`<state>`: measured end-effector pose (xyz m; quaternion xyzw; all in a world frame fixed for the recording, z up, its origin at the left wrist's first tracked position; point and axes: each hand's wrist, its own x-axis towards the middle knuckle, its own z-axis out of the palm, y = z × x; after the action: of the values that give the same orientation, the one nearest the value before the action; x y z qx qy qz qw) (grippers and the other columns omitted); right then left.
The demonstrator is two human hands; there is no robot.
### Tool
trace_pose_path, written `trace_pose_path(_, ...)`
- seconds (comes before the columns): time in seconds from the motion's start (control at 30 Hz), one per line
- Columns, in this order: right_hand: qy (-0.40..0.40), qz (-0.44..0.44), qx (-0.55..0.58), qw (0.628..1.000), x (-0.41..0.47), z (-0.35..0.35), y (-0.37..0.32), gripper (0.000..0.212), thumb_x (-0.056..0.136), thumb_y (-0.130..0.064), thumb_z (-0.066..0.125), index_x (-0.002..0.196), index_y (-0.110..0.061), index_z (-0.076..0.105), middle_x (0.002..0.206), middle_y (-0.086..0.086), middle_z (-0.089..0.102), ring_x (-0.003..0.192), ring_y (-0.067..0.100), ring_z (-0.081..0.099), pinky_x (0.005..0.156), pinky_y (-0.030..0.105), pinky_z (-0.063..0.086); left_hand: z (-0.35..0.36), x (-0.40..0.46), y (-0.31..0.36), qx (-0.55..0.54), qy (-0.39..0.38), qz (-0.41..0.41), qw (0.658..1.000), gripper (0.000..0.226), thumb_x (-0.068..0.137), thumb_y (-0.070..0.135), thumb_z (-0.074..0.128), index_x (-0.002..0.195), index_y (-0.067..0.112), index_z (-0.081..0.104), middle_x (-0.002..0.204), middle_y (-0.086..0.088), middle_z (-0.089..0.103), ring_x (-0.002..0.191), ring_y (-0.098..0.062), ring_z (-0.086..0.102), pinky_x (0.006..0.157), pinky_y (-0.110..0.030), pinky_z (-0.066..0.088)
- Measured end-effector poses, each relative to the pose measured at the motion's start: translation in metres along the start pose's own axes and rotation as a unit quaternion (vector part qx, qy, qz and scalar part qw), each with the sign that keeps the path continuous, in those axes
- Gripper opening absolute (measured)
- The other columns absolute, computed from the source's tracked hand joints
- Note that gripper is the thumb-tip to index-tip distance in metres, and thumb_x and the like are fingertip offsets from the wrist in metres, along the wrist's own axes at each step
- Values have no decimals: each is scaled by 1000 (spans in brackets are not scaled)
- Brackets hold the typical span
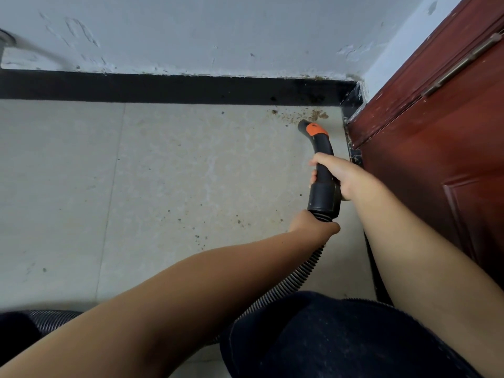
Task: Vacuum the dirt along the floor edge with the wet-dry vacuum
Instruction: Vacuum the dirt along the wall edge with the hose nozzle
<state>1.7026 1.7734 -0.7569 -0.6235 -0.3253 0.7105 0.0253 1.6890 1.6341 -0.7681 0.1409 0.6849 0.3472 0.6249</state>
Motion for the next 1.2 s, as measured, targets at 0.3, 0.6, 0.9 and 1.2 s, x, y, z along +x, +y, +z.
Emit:
trace_pose_path(0.3, 38, -21, 73, 996, 15, 4, -13, 13, 82, -11, 61, 84, -11, 48, 49, 2, 54, 39, 15, 52, 53, 24, 50, -22, 15, 20, 50, 19, 13, 999, 15, 79, 12, 64, 82, 13, 50, 71, -6, 53, 70, -26, 54, 73, -36, 52)
trace_pose_path(0.6, 57, -38, 118, 991, 28, -16, -31, 12, 81, -9, 60, 79, -11, 48, 48, 1, 51, 38, 13, 50, 50, 20, 49, -12, 32, 43, 73, -1, 6, 997, 20, 81, 16, 65, 93, 8, 51, 74, -6, 51, 71, -24, 53, 69, -32, 47)
trace_pose_path(0.9, 30, -34, 49, 998, 33, 1, -39, 14, 81, -11, 62, 85, -12, 48, 51, 2, 54, 41, 14, 53, 55, 26, 50, -19, 38, 41, 31, 19, 2, 999, 20, 81, 12, 65, 95, 6, 51, 73, -7, 50, 72, -26, 51, 69, -33, 46)
trace_pose_path(1.2, 28, -26, 42, 998, 36, -7, -45, 12, 81, -10, 61, 82, -11, 49, 51, 1, 54, 42, 13, 52, 56, 27, 50, -11, 39, 47, 38, 18, -3, 999, 19, 81, 12, 64, 93, 8, 51, 70, -5, 49, 66, -23, 50, 67, -31, 46)
